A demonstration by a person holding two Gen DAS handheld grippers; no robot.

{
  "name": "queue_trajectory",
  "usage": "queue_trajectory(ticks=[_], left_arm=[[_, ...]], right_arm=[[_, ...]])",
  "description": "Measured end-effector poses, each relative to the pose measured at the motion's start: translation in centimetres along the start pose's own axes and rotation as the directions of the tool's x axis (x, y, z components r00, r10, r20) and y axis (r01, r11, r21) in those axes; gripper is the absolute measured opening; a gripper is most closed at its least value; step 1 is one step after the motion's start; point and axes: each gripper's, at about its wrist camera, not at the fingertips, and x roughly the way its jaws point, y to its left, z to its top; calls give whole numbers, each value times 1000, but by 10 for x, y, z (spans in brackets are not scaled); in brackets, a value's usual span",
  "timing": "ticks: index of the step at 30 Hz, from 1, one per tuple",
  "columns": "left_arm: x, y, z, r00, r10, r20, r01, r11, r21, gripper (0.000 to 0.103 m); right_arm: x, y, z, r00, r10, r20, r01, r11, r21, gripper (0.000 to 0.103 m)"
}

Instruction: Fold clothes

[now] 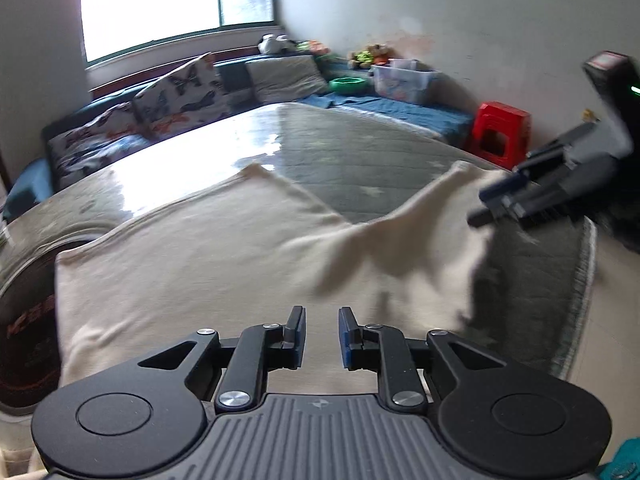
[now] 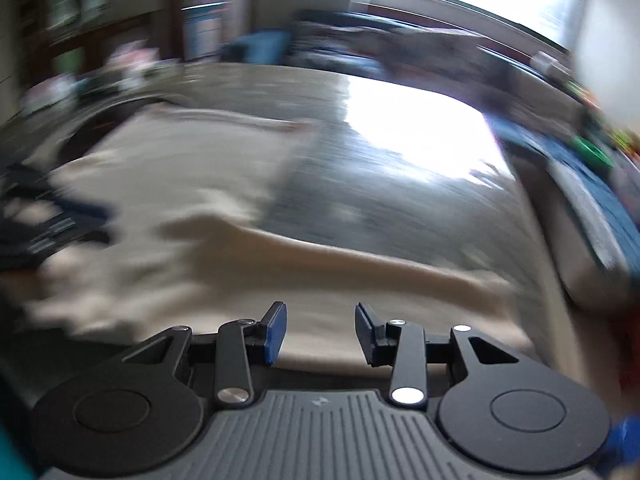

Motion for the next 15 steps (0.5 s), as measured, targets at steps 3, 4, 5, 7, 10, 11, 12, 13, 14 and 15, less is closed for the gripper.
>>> queue_trajectory(ticks=[3, 4, 5, 7, 10, 11, 12, 13, 14, 15], left_arm=[[-1, -12, -5, 1000, -19, 10, 19, 1000, 25, 37], [-1, -15, -6, 1000, -28, 8, 27, 999, 30, 40], [0, -18, -8, 999, -37, 5, 37, 999, 37, 40], [1, -25, -11, 999, -45, -2, 45, 997, 57, 40], [3, -31, -14, 999, -44, -10, 45, 996, 79, 40], [3, -31, -14, 999, -44, -12, 45, 996, 79, 40], [2, -32, -15, 999, -43, -12, 44, 996, 76, 40], [2, -32, -15, 999, -42, -14, 43, 996, 73, 40], [2, -32, -15, 999, -41, -15, 42, 997, 71, 40], [2, -33, -16, 999, -40, -16, 41, 997, 68, 40]], right_arm=[[3, -40, -15, 996, -90, -6, 90, 986, 139, 38], [3, -49, -19, 993, -115, -3, 114, 979, 169, 38], [3, -57, -24, 990, -140, -2, 138, 970, 199, 38], [2, -82, -34, 982, -188, -5, 182, 942, 282, 38], [4, -103, -41, 981, -195, 1, 180, 911, 371, 38], [5, -106, -42, 982, -190, 5, 173, 904, 392, 38], [7, -110, -42, 983, -182, 9, 163, 899, 408, 37], [8, -112, -43, 984, -177, 15, 155, 897, 413, 38], [9, -114, -43, 984, -178, 21, 154, 898, 413, 37], [10, -115, -43, 983, -181, 27, 154, 898, 412, 35]])
